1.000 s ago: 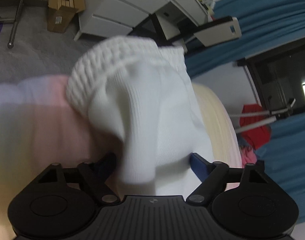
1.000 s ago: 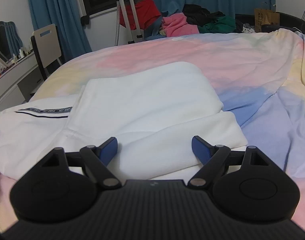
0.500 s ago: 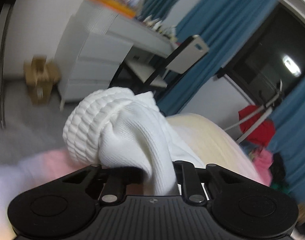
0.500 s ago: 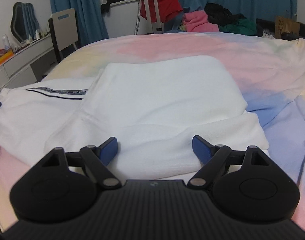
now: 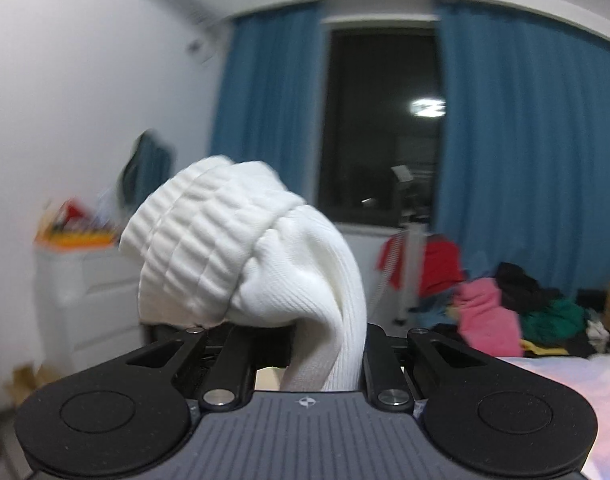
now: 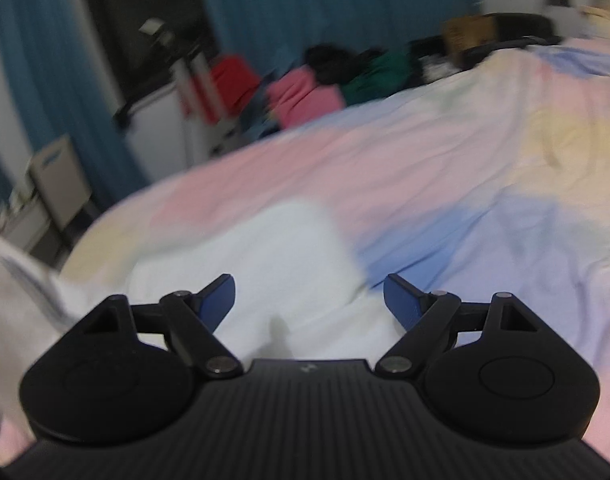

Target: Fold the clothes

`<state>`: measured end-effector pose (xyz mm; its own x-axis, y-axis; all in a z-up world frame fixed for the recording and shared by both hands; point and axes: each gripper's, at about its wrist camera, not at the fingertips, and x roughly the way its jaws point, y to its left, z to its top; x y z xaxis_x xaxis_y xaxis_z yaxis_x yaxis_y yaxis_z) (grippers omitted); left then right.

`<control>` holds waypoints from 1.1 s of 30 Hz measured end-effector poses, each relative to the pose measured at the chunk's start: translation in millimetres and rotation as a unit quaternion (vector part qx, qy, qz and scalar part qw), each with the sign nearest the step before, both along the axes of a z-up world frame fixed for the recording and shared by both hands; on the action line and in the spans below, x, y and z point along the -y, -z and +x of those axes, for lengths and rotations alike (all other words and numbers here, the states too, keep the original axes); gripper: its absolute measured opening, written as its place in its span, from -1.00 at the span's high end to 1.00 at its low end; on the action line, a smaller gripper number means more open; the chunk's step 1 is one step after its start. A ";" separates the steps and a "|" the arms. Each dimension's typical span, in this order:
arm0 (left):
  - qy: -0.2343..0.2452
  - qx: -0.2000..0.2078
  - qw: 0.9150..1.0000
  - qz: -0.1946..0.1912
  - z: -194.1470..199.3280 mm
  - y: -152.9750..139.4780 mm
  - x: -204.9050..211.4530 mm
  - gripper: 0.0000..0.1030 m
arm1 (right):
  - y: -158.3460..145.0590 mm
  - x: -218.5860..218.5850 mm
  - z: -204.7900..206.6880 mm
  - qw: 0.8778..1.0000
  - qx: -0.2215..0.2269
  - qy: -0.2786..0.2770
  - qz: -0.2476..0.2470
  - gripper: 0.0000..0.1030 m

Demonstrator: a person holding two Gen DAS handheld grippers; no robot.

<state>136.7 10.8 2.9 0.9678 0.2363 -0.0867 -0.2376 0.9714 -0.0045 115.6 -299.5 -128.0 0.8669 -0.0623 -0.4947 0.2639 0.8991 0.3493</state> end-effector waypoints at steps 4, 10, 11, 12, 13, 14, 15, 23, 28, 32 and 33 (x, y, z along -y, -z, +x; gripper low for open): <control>0.054 0.016 0.997 0.059 2.0 13.8 93.1 0.74 | 0.5 35.9 -6.8 0.997 0.011 0.069 0.016 -0.61; 0.160 -0.031 0.972 0.167 6.4 93.3 217.7 0.74 | 10.8 82.5 -17.5 0.986 0.018 0.152 0.068 -0.61; 0.184 -0.056 0.964 0.184 10.0 111.9 235.5 0.74 | 12.6 88.2 -19.4 0.983 0.019 0.163 0.077 -0.61; 0.204 -0.083 0.952 0.211 14.6 132.7 251.8 0.74 | 14.3 91.5 -20.0 0.983 0.018 0.165 0.084 -0.63; 0.213 -0.094 0.944 0.236 15.7 148.5 262.4 0.74 | 15.9 93.8 -20.1 0.982 0.017 0.165 0.090 -0.62; 0.221 -0.104 0.934 0.260 16.7 164.0 272.8 0.73 | 17.5 96.1 -20.2 0.982 0.016 0.164 0.096 -0.62; 0.222 -0.101 0.930 0.276 15.4 171.0 277.5 0.72 | 19.2 97.0 -19.3 0.982 0.013 0.162 0.099 -0.62; 0.257 -0.172 0.911 0.274 13.7 165.3 257.4 -0.62 | 43.0 89.3 4.1 0.983 -0.019 0.122 0.134 -0.61; 0.266 -0.199 0.906 0.264 -15.2 153.2 212.4 -0.75 | 53.6 79.1 10.5 0.984 -0.028 0.089 0.152 -0.61; 0.244 -0.185 0.909 0.282 -41.5 157.8 155.5 -0.78 | 55.5 82.6 4.2 0.972 0.002 0.063 0.226 -0.62; 0.231 -0.180 0.914 0.282 -47.2 159.5 145.8 -0.78 | 56.3 84.2 2.3 0.967 0.011 0.058 0.248 -0.62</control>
<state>89.5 -135.0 -156.6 0.9083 -0.0851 -0.4096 0.3109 0.7924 0.5248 117.9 -383.7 -184.3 0.8787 0.0805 -0.4706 0.3410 0.5841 0.7366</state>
